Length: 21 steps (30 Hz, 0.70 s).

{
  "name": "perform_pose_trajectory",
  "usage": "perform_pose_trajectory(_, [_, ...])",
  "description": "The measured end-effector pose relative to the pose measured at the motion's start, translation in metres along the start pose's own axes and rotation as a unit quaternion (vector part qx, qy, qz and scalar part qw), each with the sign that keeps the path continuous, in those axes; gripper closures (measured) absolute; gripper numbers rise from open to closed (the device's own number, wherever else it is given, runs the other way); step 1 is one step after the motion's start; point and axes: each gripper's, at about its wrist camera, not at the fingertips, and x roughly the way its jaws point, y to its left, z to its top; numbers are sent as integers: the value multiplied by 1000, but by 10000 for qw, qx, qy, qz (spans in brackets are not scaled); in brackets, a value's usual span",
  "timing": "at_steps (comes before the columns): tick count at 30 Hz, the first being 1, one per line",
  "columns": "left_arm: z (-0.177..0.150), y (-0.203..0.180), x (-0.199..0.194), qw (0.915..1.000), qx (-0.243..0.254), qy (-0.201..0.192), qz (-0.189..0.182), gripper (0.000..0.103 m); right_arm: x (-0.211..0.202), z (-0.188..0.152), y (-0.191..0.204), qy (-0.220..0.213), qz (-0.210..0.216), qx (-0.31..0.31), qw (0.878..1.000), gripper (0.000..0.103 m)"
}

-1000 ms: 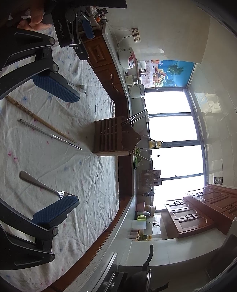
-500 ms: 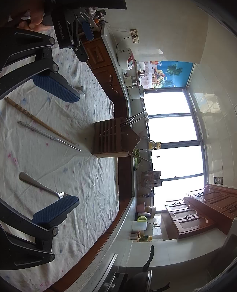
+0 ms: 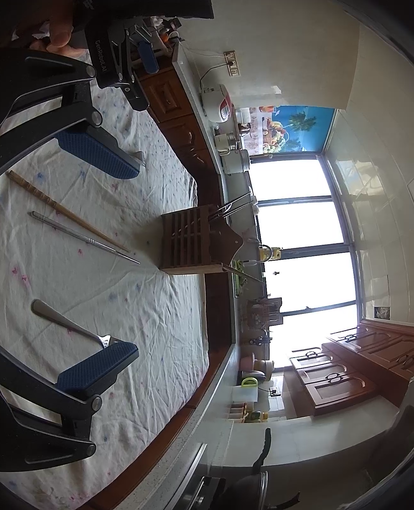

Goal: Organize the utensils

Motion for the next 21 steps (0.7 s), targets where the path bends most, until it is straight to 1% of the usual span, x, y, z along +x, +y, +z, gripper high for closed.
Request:
perform_pose_trajectory(10, [4, 0, 3, 9999, -58, 38, -87, 0, 2, 1, -1, 35, -6, -4, 10000, 0])
perform_pose_trajectory(21, [11, -3, 8, 9997, -65, 107, -206, 0, 12, 5, -7, 195, -1, 85, 9998, 0])
